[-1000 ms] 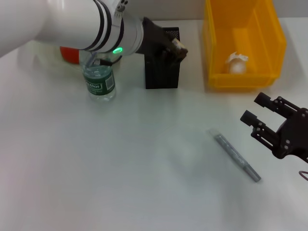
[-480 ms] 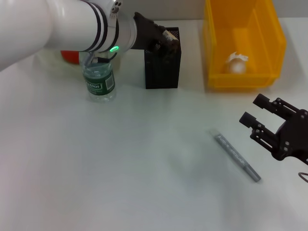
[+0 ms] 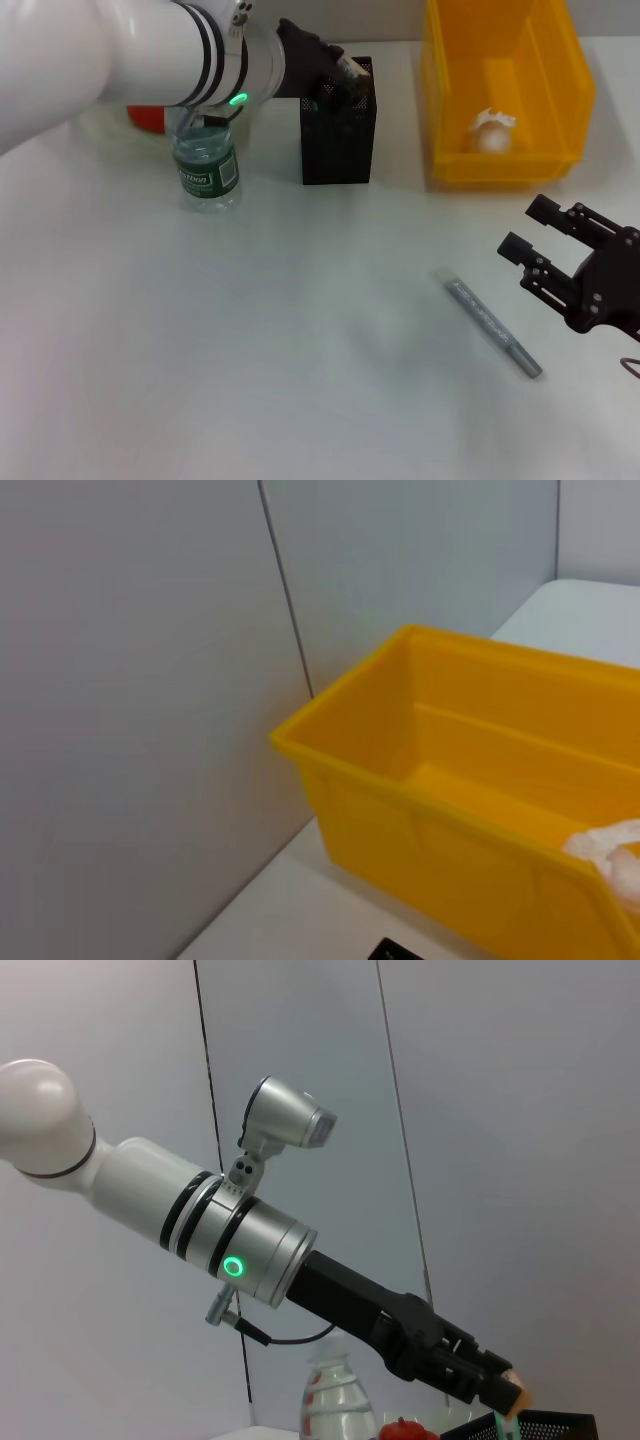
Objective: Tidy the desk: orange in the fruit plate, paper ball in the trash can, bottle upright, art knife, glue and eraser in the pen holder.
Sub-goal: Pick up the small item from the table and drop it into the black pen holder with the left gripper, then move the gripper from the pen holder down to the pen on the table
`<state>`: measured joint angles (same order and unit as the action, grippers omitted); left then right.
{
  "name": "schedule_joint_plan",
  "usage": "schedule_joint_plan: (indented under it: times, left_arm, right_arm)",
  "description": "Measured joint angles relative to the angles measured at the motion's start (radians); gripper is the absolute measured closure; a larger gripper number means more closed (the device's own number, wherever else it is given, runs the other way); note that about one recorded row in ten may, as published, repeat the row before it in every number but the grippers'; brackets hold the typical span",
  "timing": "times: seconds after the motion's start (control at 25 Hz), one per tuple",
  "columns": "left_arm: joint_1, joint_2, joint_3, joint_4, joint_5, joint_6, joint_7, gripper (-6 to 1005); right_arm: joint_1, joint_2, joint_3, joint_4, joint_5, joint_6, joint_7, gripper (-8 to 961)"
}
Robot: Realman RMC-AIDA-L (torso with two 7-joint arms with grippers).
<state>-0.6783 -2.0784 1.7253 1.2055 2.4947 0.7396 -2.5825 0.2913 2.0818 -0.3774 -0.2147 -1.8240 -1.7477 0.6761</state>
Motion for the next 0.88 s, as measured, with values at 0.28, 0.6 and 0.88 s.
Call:
schedule_joint_plan:
  times: [0.28, 0.6, 0.88]
  left_arm:
    - [-0.004, 0.0, 0.005, -0.019, 0.001, -0.009, 0.002, 544]
    - [0.006, 0.001, 0.002, 0.008, -0.002, -0.011, 0.0, 443]
    - [0.174, 0.006, 0.008, 0.282, -0.13, -0.001, 0.078, 408]
  right_arm:
    - [0.005, 0.0, 0.0, 0.0, 0.0, 0.006, 0.0, 400]
    - [0.008, 0.0, 0.0, 0.0, 0.0, 0.008, -0.001, 399]
    - [0.0, 0.0, 0.006, 0.0, 0.003, 0.007, -0.001, 400]
